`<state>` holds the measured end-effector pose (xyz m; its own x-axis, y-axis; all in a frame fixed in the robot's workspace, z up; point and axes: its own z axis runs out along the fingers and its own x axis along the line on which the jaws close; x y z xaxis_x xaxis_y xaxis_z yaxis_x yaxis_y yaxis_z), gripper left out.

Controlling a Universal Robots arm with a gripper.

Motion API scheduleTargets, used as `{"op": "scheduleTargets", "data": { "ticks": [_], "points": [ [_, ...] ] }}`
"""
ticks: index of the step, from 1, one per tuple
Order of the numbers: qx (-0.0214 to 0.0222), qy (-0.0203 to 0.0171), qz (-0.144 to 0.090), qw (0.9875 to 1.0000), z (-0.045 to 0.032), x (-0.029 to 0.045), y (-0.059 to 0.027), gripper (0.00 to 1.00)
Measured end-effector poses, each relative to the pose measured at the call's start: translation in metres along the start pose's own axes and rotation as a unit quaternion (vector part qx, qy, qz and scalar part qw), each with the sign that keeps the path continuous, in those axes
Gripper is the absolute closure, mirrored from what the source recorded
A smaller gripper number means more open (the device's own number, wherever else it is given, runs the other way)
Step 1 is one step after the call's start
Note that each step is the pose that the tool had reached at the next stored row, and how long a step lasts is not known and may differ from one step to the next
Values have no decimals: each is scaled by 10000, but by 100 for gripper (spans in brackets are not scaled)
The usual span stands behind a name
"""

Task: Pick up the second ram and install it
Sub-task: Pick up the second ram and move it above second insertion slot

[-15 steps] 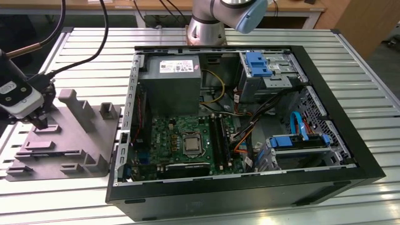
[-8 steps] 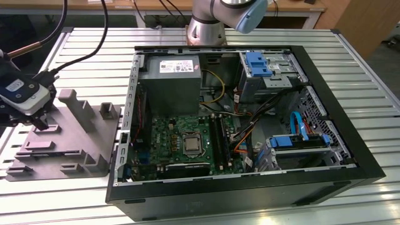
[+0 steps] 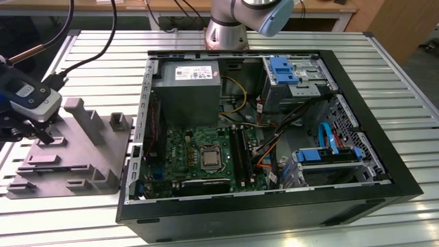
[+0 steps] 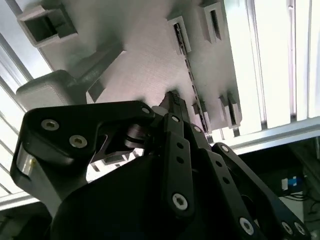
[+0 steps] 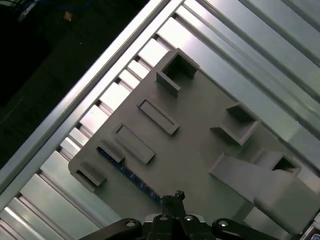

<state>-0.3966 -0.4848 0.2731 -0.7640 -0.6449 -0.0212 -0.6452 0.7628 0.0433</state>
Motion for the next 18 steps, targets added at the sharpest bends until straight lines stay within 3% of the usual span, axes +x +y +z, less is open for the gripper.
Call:
{"op": "scheduleTargets", "data": {
  "ticks": [5,9,14,18],
  "points": [
    [-10,20,-457,9990,22,1,-1,89],
    [-17,36,-816,9967,42,1,-2,89],
    [-27,58,-1271,9919,69,2,-3,89],
    [-35,74,-1631,9866,92,2,-4,89]
  ]
}}
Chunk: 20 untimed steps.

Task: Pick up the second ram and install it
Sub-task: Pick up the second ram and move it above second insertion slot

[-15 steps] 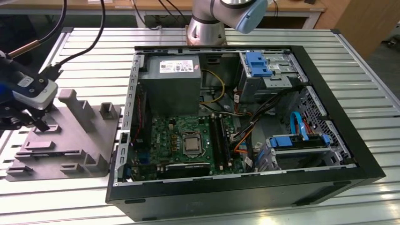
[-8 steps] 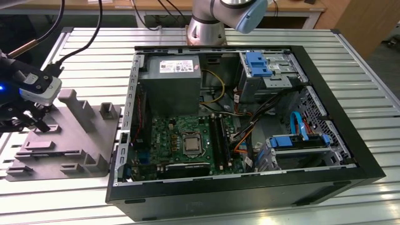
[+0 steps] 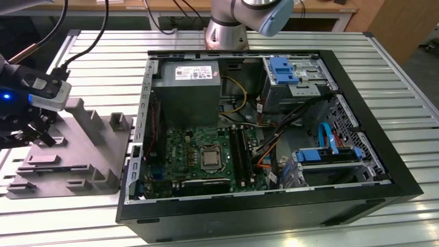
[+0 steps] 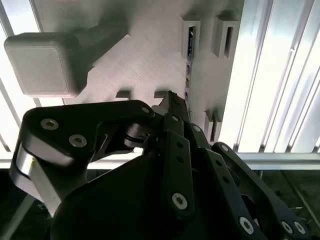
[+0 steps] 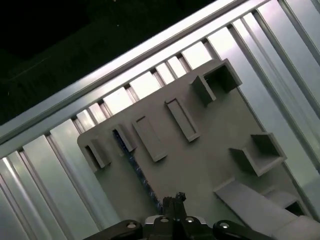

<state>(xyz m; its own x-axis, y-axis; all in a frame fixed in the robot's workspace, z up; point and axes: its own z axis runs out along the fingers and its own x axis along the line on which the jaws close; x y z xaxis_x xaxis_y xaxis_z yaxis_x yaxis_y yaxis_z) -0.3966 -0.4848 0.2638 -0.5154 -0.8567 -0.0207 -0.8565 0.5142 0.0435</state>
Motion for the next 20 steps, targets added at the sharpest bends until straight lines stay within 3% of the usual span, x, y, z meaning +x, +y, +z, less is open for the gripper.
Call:
{"op": "scheduleTargets", "data": {
  "ticks": [5,9,12,20],
  "points": [
    [-10,20,-449,9990,29,1,-1,89],
    [-19,37,-813,9967,52,1,-2,89],
    [-25,50,-1084,9941,66,1,-3,89],
    [-34,85,-1694,9855,109,2,-5,89]
  ]
}}
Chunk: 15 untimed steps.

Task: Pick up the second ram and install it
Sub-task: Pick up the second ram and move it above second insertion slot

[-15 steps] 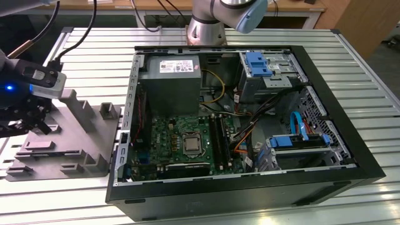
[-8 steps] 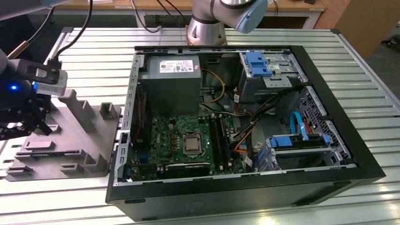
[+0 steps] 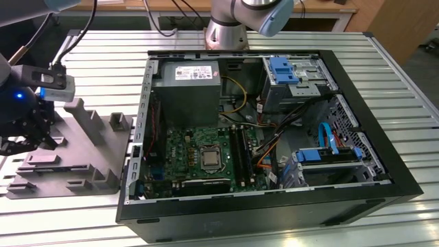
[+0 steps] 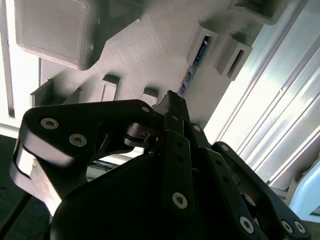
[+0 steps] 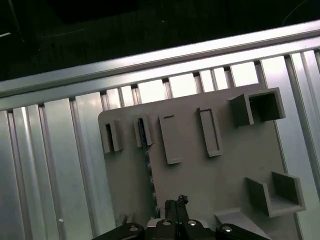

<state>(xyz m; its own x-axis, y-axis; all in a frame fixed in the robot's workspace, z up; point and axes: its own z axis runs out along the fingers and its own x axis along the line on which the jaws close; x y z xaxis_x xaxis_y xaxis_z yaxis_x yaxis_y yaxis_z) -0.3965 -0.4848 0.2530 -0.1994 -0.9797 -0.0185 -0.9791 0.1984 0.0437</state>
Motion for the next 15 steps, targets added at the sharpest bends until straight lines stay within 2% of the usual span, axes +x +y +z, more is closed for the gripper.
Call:
{"op": "scheduleTargets", "data": {
  "ticks": [4,9,15],
  "points": [
    [-9,14,-282,9996,33,1,-1,89],
    [-17,30,-591,9982,59,3,1,89],
    [-6,29,-610,9981,62,18,23,89]
  ]
}}
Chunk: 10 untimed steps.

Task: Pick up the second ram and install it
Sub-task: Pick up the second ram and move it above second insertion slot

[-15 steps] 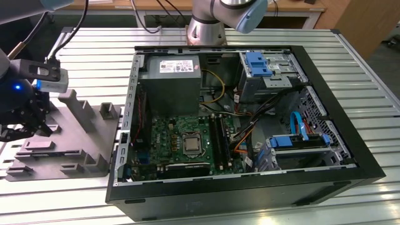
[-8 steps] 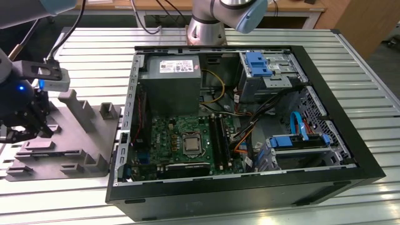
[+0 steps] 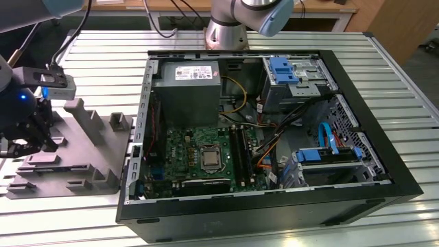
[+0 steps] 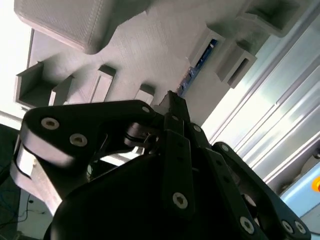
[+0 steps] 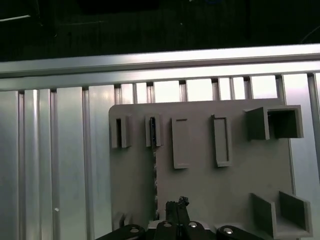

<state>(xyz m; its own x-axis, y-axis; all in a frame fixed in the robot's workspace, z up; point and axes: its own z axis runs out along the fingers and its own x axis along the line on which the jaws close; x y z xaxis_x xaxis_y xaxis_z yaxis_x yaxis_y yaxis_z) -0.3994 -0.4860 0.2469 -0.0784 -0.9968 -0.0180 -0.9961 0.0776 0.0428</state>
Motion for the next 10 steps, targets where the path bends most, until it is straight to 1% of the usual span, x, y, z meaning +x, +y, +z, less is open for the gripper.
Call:
{"op": "scheduleTargets", "data": {
  "ticks": [4,7,10],
  "points": [
    [23,-2,-4,10000,8,66,44,89],
    [27,-5,-13,10000,27,131,45,89],
    [27,-6,-16,10000,74,146,43,89]
  ]
}}
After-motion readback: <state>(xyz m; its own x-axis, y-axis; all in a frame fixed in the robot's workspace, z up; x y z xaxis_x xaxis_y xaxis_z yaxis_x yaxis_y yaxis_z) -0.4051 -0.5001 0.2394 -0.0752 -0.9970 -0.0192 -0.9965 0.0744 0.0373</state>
